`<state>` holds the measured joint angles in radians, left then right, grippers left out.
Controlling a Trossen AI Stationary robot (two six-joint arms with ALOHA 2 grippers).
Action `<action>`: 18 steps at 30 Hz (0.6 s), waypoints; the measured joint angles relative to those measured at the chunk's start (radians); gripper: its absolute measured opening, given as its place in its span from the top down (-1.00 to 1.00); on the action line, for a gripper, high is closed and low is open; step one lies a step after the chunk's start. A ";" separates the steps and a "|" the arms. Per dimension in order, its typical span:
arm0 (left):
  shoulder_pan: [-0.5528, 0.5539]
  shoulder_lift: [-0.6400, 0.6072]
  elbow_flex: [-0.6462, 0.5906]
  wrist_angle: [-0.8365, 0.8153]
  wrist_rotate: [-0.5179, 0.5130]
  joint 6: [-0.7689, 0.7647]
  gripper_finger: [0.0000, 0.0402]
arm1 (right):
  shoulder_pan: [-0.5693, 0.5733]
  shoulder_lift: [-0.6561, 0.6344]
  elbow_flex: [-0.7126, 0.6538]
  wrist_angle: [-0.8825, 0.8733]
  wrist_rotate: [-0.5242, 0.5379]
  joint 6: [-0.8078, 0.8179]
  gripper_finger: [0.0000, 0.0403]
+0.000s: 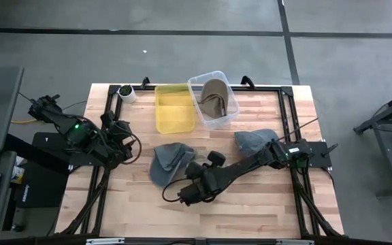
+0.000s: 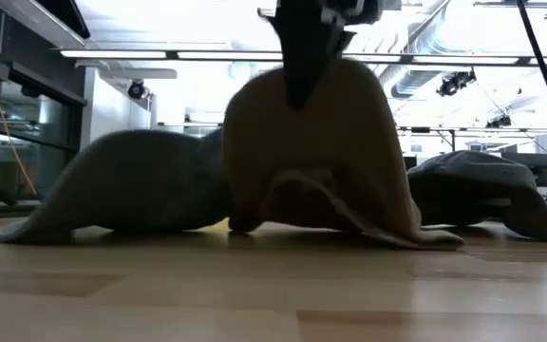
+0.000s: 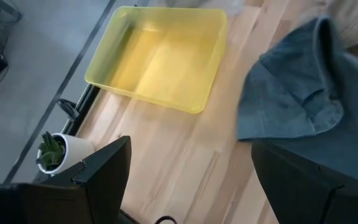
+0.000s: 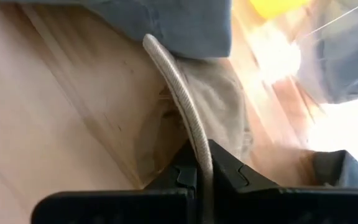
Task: Pick & Place hat
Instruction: Put the brown cap into the transparent bin
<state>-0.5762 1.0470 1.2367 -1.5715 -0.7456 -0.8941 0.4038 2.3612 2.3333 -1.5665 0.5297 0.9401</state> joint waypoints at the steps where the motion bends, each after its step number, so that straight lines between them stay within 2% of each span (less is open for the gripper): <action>1: 0.000 -0.003 0.003 0.001 0.000 0.002 -0.54 | 0.000 -0.014 0.000 0.000 -0.001 0.000 0.97; 18: 0.000 -0.002 0.020 0.000 -0.033 0.006 -0.54 | -0.030 -0.202 0.001 -0.003 -0.044 -0.126 0.98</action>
<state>-0.5762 1.0448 1.2564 -1.5711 -0.7789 -0.8879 0.3734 2.1591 2.3341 -1.5700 0.4858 0.8139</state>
